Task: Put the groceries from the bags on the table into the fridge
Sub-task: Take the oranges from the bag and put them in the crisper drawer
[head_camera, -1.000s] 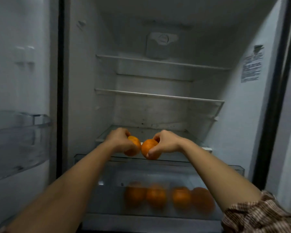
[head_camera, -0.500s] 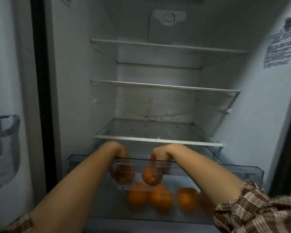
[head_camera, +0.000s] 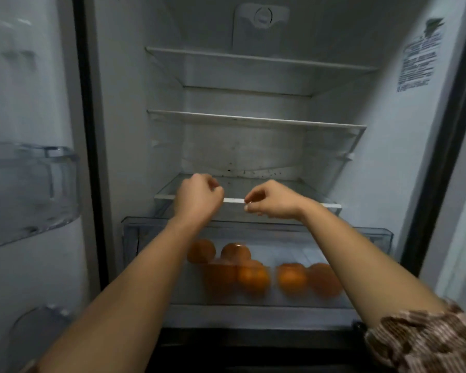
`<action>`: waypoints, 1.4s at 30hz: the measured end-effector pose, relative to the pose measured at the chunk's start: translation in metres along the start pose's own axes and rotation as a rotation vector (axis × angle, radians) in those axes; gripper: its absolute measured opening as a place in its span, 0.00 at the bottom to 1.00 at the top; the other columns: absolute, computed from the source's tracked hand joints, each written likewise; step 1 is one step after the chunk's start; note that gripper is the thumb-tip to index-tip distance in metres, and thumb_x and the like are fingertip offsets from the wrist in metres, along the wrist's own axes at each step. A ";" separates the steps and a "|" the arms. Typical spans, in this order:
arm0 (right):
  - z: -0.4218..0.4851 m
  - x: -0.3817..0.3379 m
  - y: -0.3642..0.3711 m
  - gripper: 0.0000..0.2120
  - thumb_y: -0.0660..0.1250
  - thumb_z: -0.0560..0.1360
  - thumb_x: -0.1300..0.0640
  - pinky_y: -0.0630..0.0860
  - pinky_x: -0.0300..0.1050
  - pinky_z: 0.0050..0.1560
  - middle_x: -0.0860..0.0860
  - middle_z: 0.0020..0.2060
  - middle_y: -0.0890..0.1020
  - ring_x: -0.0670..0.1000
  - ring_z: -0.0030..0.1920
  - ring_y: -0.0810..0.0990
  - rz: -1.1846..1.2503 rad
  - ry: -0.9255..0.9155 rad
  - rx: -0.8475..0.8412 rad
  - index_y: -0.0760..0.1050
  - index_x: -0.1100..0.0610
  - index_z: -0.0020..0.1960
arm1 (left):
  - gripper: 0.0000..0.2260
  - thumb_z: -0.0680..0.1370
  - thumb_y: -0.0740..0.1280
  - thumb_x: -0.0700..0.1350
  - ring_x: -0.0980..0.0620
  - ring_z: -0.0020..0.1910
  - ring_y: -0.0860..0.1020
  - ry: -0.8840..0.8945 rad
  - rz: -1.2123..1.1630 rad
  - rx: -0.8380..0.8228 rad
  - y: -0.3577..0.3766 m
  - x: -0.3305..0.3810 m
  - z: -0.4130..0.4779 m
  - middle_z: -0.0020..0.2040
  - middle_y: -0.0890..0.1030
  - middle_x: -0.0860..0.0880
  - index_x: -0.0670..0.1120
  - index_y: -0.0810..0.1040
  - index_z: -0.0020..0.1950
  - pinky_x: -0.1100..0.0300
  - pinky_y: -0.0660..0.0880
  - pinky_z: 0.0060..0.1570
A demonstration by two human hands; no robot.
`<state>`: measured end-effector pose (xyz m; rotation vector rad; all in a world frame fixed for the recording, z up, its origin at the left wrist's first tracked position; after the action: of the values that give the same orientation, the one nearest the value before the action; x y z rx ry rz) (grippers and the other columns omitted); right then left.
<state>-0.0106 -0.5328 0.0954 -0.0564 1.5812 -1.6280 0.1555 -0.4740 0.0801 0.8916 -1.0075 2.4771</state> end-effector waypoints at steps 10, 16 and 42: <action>-0.096 0.034 0.022 0.13 0.62 0.76 0.44 0.70 0.52 0.61 0.44 0.52 0.83 0.48 0.57 0.77 -0.249 -0.025 0.494 0.80 0.48 0.54 | 0.19 0.77 0.53 0.51 0.50 0.69 0.69 0.405 0.111 0.105 0.035 0.002 -0.103 0.58 0.80 0.49 0.47 0.79 0.58 0.48 0.51 0.72; -0.104 0.063 0.028 0.23 0.52 0.75 0.36 0.55 0.43 0.55 0.42 0.57 0.79 0.44 0.61 0.72 -0.328 -0.128 0.528 0.74 0.38 0.64 | 0.21 0.80 0.50 0.55 0.48 0.65 0.72 0.498 0.253 0.094 0.043 -0.011 -0.104 0.60 0.78 0.50 0.49 0.75 0.66 0.50 0.50 0.70; 0.022 0.130 0.057 0.23 0.50 0.78 0.44 0.52 0.53 0.69 0.54 0.63 0.78 0.56 0.67 0.73 -0.565 -0.066 0.611 0.69 0.48 0.69 | 0.26 0.80 0.47 0.60 0.45 0.73 0.65 0.413 0.423 0.017 0.131 -0.045 -0.002 0.69 0.73 0.47 0.50 0.72 0.69 0.51 0.45 0.72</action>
<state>-0.0524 -0.6170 -0.0135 -0.2452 1.0007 -2.4618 0.1230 -0.5664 -0.0176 0.1529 -1.1104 2.8450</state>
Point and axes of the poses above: each hand's wrist, its own z-axis towards the middle knuckle, its own y-axis out of the palm, x = y × z, the point moved 2 cm from there along z, towards the middle knuckle
